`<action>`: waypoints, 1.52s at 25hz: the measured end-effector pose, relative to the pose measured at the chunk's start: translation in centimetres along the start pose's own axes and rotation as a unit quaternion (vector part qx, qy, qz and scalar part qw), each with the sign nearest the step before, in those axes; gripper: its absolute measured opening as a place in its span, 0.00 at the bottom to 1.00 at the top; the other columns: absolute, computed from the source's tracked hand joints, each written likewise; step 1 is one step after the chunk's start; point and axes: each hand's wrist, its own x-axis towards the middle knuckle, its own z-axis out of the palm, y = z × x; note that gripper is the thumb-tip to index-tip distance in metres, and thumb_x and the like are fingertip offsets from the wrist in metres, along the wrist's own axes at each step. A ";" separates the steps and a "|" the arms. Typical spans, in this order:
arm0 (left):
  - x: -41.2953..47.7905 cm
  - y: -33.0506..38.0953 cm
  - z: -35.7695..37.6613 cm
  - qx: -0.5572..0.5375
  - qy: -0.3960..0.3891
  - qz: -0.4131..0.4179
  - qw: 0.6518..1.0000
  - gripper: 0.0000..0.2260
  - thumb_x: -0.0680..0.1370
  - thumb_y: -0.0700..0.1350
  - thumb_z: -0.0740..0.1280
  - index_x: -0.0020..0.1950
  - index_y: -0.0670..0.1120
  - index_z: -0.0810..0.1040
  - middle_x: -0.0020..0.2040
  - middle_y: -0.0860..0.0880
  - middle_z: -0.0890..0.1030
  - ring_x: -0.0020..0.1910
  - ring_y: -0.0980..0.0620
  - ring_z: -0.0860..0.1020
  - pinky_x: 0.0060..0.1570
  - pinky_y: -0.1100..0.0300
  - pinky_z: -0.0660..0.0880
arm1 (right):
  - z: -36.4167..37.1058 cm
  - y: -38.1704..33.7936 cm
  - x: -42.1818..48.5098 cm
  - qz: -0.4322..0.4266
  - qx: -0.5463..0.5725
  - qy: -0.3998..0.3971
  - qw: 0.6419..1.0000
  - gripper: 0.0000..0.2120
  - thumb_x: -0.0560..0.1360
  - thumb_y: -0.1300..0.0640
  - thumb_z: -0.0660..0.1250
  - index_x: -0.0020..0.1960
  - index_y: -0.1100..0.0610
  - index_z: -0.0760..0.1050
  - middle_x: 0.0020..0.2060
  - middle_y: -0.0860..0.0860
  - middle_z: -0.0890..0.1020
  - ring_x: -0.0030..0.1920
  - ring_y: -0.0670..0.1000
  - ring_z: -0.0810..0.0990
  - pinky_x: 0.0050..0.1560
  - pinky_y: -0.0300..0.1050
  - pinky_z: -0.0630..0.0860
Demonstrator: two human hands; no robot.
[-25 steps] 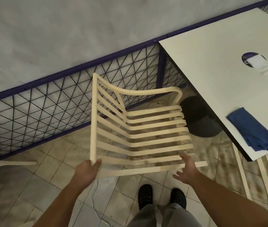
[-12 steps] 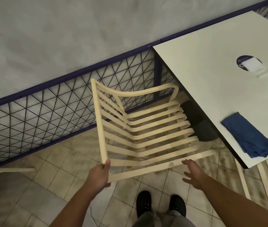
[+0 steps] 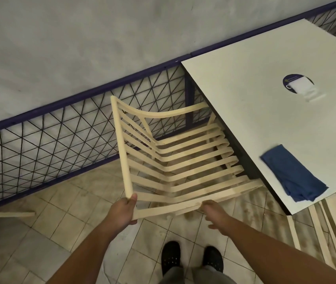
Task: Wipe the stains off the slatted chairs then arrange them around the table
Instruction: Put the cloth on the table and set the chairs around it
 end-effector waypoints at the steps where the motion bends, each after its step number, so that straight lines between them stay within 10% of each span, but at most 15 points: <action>1: 0.0 0.3 0.4 -0.002 0.000 -0.001 1.000 0.20 0.85 0.56 0.58 0.59 0.40 0.77 0.55 0.41 0.79 0.53 0.44 0.81 0.44 0.52 0.85 | 1.0 -0.6 -0.4 -0.012 -0.013 -0.020 1.000 0.19 0.80 0.53 0.67 0.71 0.48 0.72 0.63 0.53 0.76 0.60 0.55 0.76 0.52 0.50 0.77; 18: -2.9 2.6 3.4 0.016 -0.035 -0.056 0.998 0.16 0.86 0.54 0.58 0.67 0.44 0.66 0.58 0.41 0.76 0.47 0.45 0.82 0.39 0.57 0.80 | -4.4 -3.0 -3.6 -0.034 0.088 -0.040 0.995 0.07 0.79 0.58 0.63 0.54 0.59 0.77 0.43 0.56 0.78 0.39 0.54 0.73 0.46 0.50 0.73; 23: -4.7 1.5 5.3 0.018 0.060 -0.042 0.997 0.13 0.85 0.48 0.62 0.62 0.39 0.71 0.47 0.40 0.79 0.38 0.47 0.77 0.32 0.57 0.73 | -8.4 -1.4 -5.2 -0.048 0.061 -0.053 0.996 0.09 0.82 0.57 0.63 0.61 0.56 0.76 0.53 0.54 0.81 0.55 0.56 0.80 0.65 0.60 0.77; 31: -4.2 1.5 6.4 0.147 0.179 -0.008 0.973 0.17 0.85 0.50 0.62 0.62 0.35 0.74 0.52 0.35 0.81 0.51 0.36 0.81 0.50 0.44 0.79 | -13.5 4.7 -7.2 -0.046 0.035 -0.010 0.998 0.12 0.83 0.54 0.62 0.65 0.56 0.71 0.57 0.56 0.81 0.56 0.57 0.80 0.50 0.51 0.78; 35: -9.3 2.6 9.3 0.117 0.028 -0.141 0.983 0.21 0.84 0.58 0.61 0.61 0.40 0.74 0.50 0.38 0.82 0.45 0.41 0.82 0.44 0.50 0.79 | -16.5 8.9 -9.3 -0.053 0.040 0.009 0.998 0.11 0.83 0.51 0.63 0.64 0.53 0.73 0.57 0.55 0.82 0.57 0.57 0.81 0.58 0.56 0.79; 38: -14.0 2.8 13.1 0.137 -0.079 -0.088 0.984 0.18 0.83 0.56 0.64 0.57 0.41 0.78 0.53 0.40 0.82 0.46 0.44 0.80 0.46 0.54 0.74 | -19.5 12.5 -12.0 -0.060 0.046 0.038 0.996 0.12 0.80 0.51 0.66 0.61 0.55 0.77 0.55 0.56 0.83 0.55 0.59 0.82 0.56 0.55 0.79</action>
